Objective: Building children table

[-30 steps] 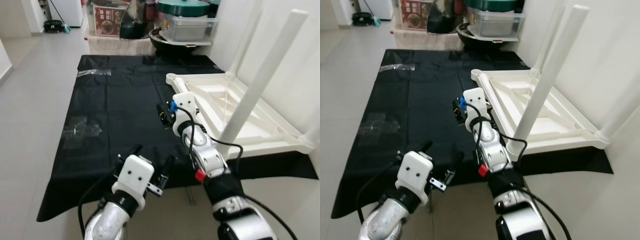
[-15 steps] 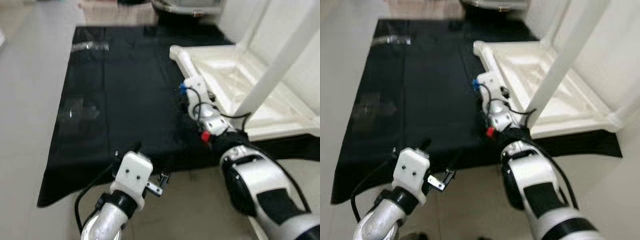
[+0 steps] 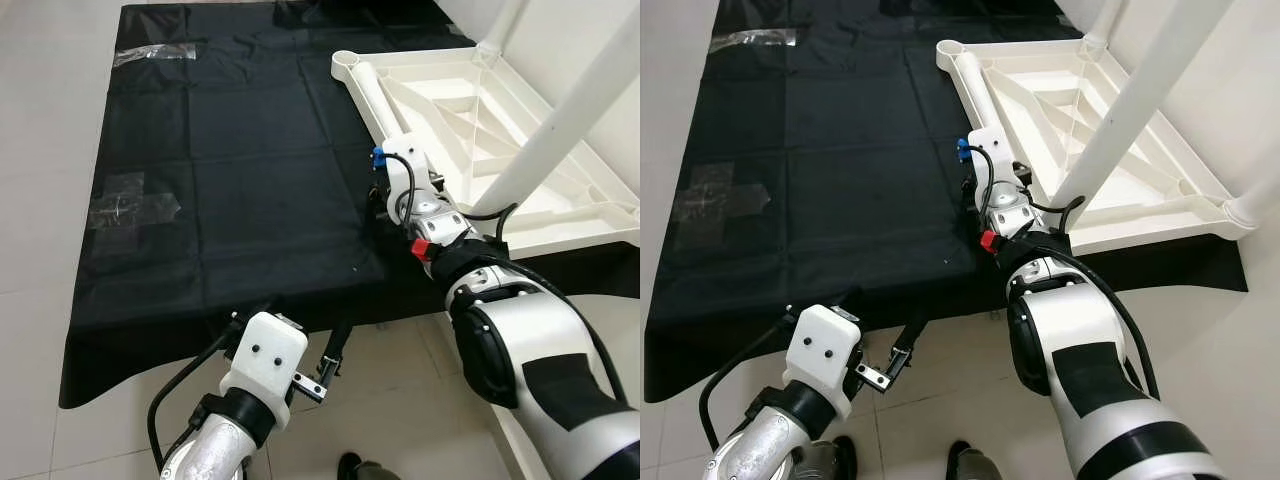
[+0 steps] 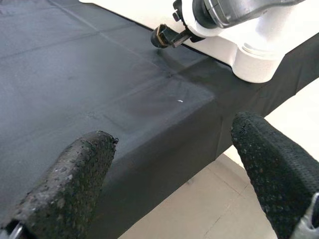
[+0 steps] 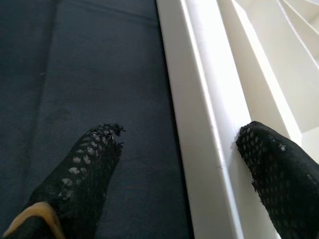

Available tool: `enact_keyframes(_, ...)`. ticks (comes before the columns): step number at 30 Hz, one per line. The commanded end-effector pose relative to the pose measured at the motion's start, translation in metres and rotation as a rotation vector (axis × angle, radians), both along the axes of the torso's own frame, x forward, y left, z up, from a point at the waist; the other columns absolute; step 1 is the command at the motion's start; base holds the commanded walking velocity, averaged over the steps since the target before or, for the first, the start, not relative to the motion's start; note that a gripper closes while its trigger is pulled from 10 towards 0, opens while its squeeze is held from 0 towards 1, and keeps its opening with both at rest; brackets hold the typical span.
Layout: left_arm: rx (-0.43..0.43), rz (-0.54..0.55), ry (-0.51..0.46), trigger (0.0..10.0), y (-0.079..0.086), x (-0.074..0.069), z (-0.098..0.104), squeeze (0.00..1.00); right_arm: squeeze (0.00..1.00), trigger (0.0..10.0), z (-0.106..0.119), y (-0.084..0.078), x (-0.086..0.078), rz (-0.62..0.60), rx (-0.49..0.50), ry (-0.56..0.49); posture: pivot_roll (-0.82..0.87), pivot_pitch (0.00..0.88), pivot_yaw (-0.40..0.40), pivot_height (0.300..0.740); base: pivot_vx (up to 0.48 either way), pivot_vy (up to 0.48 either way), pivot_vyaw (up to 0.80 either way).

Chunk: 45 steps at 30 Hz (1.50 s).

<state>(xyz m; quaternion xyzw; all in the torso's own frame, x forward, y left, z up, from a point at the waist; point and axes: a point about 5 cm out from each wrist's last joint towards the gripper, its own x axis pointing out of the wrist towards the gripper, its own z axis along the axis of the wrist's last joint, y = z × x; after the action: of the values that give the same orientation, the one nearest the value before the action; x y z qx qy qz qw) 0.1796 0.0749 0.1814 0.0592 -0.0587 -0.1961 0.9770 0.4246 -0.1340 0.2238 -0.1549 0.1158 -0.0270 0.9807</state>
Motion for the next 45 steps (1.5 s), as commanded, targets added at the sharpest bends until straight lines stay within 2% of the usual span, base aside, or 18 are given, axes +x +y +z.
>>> enact_keyframes(1,0.013,-0.008,0.013,10.0,-0.002,-0.003,-0.001,0.00,0.00,10.0,-0.011,0.001,-0.002,0.003,0.039,0.072,0.11,0.298,-0.109,0.740,0.000,0.000,0.00)
enact_keyframes(7,0.010,0.001,0.012,10.0,-0.002,0.000,-0.001,0.00,0.00,10.0,-0.012,-0.001,-0.003,0.031,0.072,0.110,0.10,0.296,-0.111,0.740,0.000,0.000,0.00)
enact_keyframes(11,0.011,0.004,0.011,10.0,-0.002,0.001,-0.001,0.00,0.00,10.0,-0.008,-0.002,-0.002,0.073,0.053,0.124,0.09,0.290,-0.117,0.740,0.000,0.000,0.00)
enact_keyframes(15,0.008,0.008,0.008,10.0,-0.002,0.002,-0.001,0.00,0.00,10.0,-0.009,0.001,-0.003,0.175,0.004,0.185,0.09,0.287,-0.119,0.740,0.000,0.000,0.00)
enact_keyframes(18,0.007,0.010,0.007,10.0,-0.002,0.003,-0.001,0.00,0.00,10.0,-0.019,0.001,-0.006,0.240,-0.067,0.251,0.08,0.284,-0.119,0.740,0.000,0.000,0.00)
enact_keyframes(28,0.008,0.012,0.006,10.0,-0.003,0.003,-0.001,0.00,0.00,10.0,-0.035,-0.003,-0.012,0.295,-0.115,0.350,0.08,0.283,-0.119,0.740,0.000,0.000,0.00)
enact_keyframes(29,0.009,0.012,0.005,10.0,-0.003,0.003,-0.001,0.00,0.00,0.0,-0.038,-0.002,-0.013,0.316,-0.113,0.370,0.08,0.282,-0.122,0.740,0.000,0.000,0.00)
enact_keyframes(32,0.013,0.019,0.004,10.0,-0.001,0.003,-0.001,0.00,0.00,0.0,-0.040,0.001,-0.015,0.385,-0.123,0.398,0.09,0.279,-0.123,0.740,0.000,0.000,0.00)
enact_keyframes(45,0.021,0.019,-0.010,10.0,0.000,0.008,-0.001,0.00,0.00,0.0,-0.023,0.004,-0.010,0.441,-0.126,0.338,0.08,0.254,-0.113,0.740,0.000,0.000,0.00)
